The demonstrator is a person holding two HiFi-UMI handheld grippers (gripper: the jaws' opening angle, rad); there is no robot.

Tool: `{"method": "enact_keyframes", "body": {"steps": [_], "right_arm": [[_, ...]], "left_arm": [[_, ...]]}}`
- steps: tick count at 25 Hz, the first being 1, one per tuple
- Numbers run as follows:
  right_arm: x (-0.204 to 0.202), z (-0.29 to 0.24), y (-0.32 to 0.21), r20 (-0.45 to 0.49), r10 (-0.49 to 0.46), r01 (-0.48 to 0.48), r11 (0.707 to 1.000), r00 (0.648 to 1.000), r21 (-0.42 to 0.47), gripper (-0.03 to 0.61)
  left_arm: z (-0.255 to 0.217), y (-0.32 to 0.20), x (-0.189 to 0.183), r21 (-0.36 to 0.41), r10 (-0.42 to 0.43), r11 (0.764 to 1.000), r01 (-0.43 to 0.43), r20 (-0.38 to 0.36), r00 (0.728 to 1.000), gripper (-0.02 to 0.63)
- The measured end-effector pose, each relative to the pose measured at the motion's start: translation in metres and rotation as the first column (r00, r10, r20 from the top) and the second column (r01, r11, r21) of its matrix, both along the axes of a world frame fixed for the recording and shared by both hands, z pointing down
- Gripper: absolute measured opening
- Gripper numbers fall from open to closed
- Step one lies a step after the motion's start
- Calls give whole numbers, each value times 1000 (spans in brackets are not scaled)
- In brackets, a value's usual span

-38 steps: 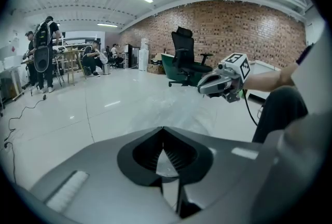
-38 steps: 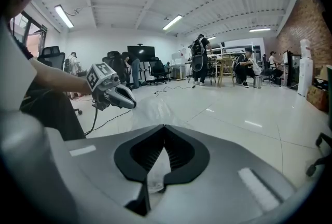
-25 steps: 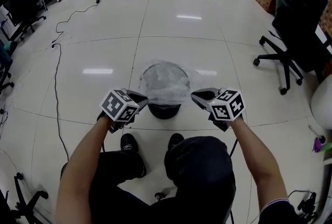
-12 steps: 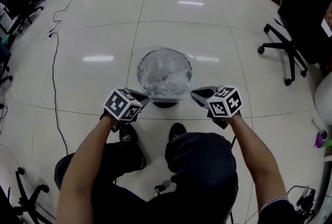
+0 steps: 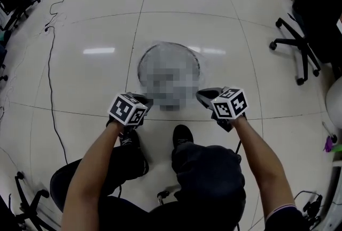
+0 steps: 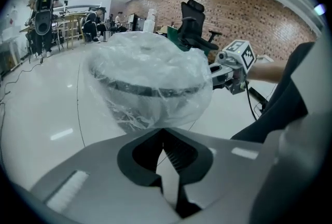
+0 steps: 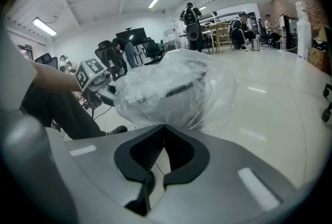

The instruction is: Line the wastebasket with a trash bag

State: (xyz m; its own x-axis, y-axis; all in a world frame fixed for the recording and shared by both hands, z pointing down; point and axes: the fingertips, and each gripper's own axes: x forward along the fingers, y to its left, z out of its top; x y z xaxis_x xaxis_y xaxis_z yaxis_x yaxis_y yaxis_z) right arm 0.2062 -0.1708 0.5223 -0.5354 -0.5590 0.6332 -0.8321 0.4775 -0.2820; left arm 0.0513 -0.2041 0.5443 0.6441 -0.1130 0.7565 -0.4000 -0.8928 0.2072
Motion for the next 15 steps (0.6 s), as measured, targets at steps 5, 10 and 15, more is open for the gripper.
{"method": "enact_keyframes", "body": {"steps": [5, 10, 15], "right_arm": [[5, 19, -7, 18, 16, -16, 1000, 1000, -27, 3], [9, 38, -15, 38, 35, -33, 998, 999, -55, 3], [9, 55, -18, 50, 47, -43, 996, 998, -81, 3]], "left_arm": [[19, -4, 4, -35, -22, 999, 21, -20, 1000, 14], [39, -4, 5, -76, -29, 997, 26, -34, 999, 14], [53, -10, 6, -107, -44, 994, 39, -51, 998, 14]]}}
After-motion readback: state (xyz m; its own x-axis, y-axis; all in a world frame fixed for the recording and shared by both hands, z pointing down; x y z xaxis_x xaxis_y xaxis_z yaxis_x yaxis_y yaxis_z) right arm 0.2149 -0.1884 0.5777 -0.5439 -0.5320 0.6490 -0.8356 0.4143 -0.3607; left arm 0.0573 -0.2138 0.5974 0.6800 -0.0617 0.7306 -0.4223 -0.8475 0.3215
